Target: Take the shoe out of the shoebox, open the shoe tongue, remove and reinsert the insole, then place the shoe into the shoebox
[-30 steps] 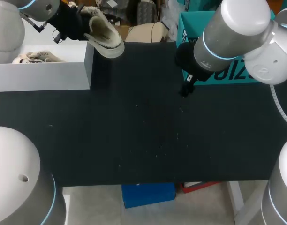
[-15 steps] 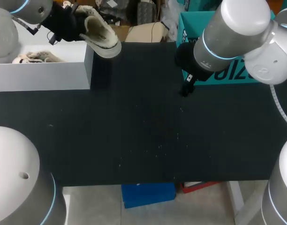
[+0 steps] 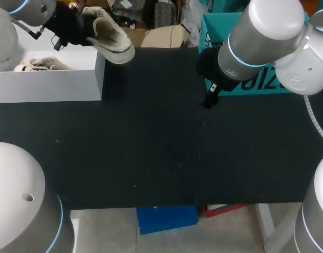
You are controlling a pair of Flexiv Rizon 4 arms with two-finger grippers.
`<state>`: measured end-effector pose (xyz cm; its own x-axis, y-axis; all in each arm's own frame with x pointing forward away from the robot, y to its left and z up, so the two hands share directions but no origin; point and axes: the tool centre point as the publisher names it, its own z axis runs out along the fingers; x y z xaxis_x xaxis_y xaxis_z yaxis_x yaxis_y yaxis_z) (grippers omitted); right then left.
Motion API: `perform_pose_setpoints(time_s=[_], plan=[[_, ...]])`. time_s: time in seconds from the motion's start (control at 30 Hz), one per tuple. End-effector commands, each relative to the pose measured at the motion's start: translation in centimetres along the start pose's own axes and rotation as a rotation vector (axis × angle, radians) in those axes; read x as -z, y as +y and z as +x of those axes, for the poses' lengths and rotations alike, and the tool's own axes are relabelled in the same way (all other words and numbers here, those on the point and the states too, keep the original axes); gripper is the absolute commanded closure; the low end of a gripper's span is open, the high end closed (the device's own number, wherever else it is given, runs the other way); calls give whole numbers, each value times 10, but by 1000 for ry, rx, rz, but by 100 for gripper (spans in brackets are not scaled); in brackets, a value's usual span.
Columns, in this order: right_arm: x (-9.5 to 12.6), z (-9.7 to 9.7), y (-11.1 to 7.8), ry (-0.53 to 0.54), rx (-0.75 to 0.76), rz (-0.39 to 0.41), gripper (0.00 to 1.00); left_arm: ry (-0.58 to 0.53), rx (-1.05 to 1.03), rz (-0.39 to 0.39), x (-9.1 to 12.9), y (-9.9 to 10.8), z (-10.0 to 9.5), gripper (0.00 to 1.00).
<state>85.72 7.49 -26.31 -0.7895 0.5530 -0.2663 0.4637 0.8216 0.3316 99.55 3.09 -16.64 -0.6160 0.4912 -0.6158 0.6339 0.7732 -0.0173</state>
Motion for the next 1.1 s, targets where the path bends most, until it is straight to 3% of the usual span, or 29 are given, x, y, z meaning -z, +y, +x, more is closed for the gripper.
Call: perform_pose_setpoints(time_s=[0.03,0.23,0.33,0.53,0.77,1.0,1.1], plan=[[-1,1,0,0,0,0,0,19,182,-15,-2,42,-8,100],[-1,1,0,0,0,0,0,48,428,-176,-23,108,-5,100],[-1,1,0,0,0,0,0,57,535,-274,-31,134,-1,100],[-1,1,0,0,0,0,0,110,678,-389,-43,180,11,100],[-1,1,0,0,0,0,0,126,745,-460,-60,231,17,100],[-1,1,0,0,0,0,0,172,728,-469,-84,282,27,100],[-1,1,0,0,0,0,0,206,692,-452,-98,294,37,100]])
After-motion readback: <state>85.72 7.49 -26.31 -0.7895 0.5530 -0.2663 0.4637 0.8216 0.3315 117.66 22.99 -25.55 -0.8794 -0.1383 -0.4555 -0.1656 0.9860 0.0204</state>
